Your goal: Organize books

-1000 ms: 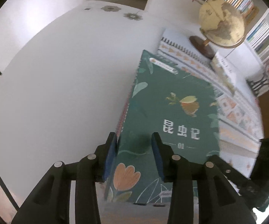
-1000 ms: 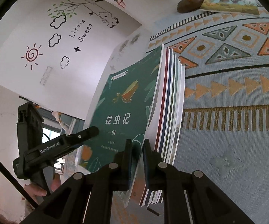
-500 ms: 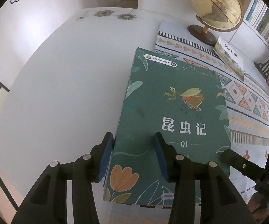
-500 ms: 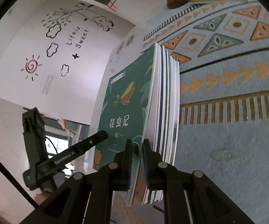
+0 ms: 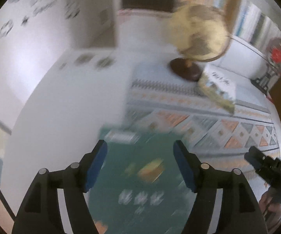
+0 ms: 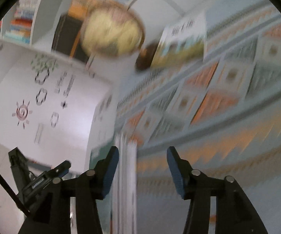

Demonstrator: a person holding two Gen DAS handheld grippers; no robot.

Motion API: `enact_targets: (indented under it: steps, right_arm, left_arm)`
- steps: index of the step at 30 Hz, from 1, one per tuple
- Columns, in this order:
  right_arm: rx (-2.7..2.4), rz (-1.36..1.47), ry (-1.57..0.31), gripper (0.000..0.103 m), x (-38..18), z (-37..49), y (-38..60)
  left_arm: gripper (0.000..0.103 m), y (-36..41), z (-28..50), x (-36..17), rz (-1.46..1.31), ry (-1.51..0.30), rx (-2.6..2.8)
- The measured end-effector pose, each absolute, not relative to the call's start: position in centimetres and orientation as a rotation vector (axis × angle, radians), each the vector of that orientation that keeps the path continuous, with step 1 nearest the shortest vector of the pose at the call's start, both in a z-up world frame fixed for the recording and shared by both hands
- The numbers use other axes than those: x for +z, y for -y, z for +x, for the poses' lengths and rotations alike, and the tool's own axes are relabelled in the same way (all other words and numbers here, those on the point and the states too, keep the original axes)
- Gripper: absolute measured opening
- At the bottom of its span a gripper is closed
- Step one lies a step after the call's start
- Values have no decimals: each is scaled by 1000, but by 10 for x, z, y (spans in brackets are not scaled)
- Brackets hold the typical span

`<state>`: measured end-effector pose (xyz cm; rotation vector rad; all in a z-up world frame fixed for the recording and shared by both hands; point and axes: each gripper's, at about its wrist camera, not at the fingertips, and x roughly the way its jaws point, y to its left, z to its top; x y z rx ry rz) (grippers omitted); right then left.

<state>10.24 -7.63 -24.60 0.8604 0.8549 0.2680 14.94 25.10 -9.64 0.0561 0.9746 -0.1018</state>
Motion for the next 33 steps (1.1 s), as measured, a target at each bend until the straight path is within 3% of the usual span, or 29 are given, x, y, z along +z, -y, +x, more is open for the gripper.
enact_targets:
  steps: [2,11,21,31,33]
  right_arm:
    - [217,836,-817,57,-239,113,101]
    - [105,741,-844,57,-262,186,168]
    - [105,774,-866,57,-294,237,191]
    - [194,763,-864,58,-299,255,181]
    - [204,773,-853,59,-300,255,181]
  left_arm:
    - [74,-209,178,-93,116,-964,-159]
    - [74,-72,292,-145,253,-999,-370]
    - [74,-32,355,-205,224,-1061,-366]
    - [75,-3,333,-223,338,-1042,-423]
    - [70,-1,328,-222,314,-1055,-458]
